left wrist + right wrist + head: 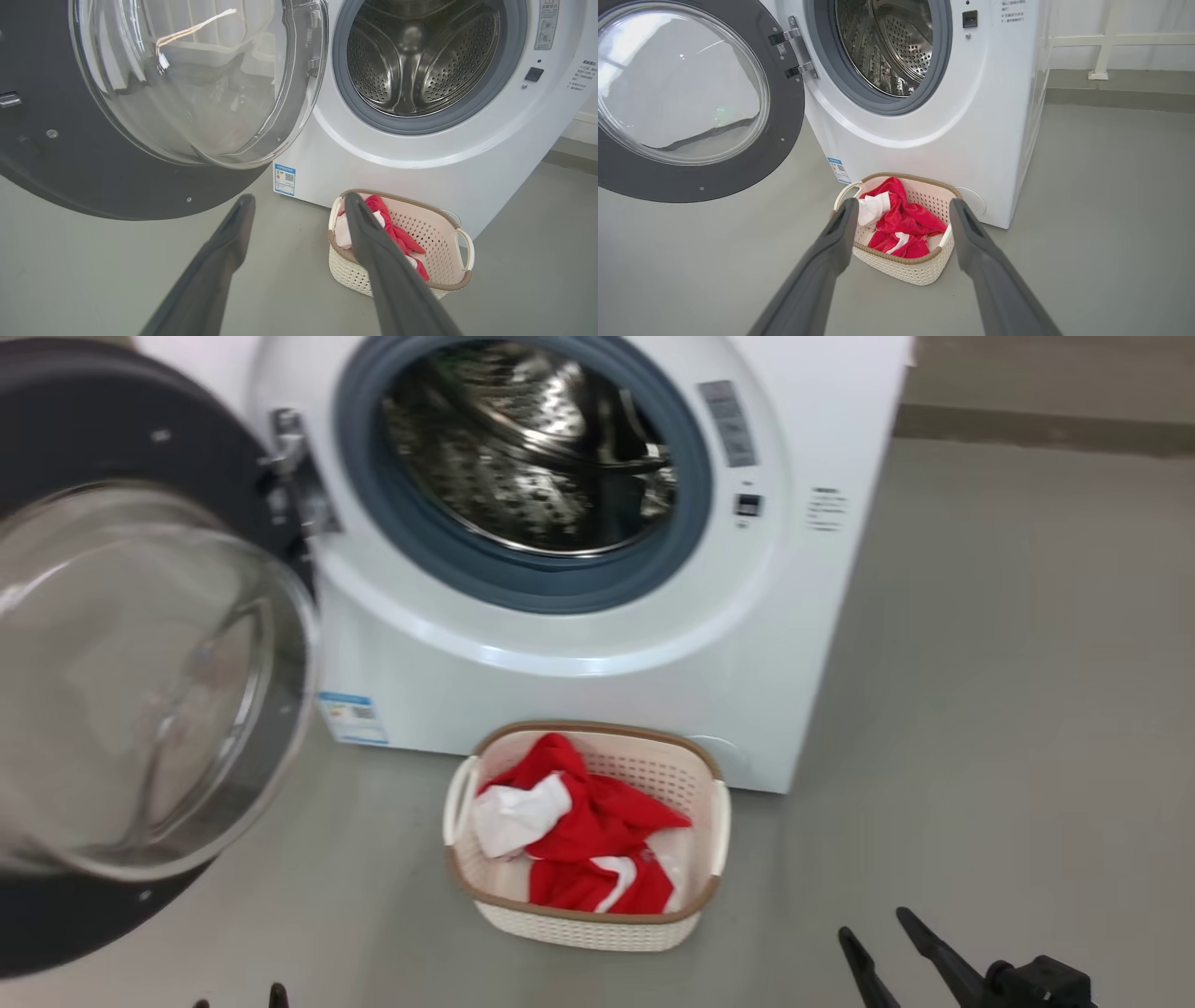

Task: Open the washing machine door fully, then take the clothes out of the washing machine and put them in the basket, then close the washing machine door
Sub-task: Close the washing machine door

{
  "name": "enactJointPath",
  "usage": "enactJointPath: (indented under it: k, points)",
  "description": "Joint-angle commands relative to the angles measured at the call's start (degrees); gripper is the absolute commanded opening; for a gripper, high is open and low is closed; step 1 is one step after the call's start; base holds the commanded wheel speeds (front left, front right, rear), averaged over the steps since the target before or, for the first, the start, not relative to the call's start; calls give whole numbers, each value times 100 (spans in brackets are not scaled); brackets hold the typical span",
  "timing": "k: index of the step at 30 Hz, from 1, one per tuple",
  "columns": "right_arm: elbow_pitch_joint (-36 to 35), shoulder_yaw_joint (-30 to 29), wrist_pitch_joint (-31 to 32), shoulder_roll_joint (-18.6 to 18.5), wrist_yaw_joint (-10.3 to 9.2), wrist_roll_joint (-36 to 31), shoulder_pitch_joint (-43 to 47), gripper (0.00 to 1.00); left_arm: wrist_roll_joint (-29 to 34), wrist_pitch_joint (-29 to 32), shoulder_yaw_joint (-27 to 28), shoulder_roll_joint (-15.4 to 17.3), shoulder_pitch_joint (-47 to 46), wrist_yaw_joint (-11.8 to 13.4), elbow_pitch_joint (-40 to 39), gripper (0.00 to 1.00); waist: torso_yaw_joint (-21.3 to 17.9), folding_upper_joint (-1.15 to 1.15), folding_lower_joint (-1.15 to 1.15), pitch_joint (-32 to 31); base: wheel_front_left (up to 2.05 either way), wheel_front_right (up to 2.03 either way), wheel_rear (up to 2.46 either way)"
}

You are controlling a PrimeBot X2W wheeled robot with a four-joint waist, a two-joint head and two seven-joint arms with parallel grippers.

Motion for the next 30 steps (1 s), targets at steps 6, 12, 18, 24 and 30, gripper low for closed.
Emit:
enactJointPath:
  k: [6, 12, 18, 24, 30]
  points:
    - [-93, 339, -38, -105, 37, -10, -389, 100, -159, -29, 59, 58, 76, 155, -208, 100, 1008, 0, 0, -173, 0, 0, 0]
    - [-74, 456, -38, -68, 37, -4, -468, 100, -235, -29, 64, 58, 142, 228, -282, 100, 1241, 0, 0, -185, 0, 0, 0]
    - [-28, 581, -38, -74, 37, 11, -616, 100, -358, -29, 50, 58, 193, 337, -381, 100, 1281, 0, 0, -132, 0, 0, 0]
    - [-7, 655, -38, -80, 37, 35, -657, 100, -387, -29, 57, 58, 199, 395, -438, 100, 1288, 0, 0, -133, 0, 0, 0]
    - [3, 642, -38, -69, 37, 58, -661, 100, -394, -29, 68, 58, 124, 336, -478, 22, 1283, 0, 0, -129, 0, 0, 0]
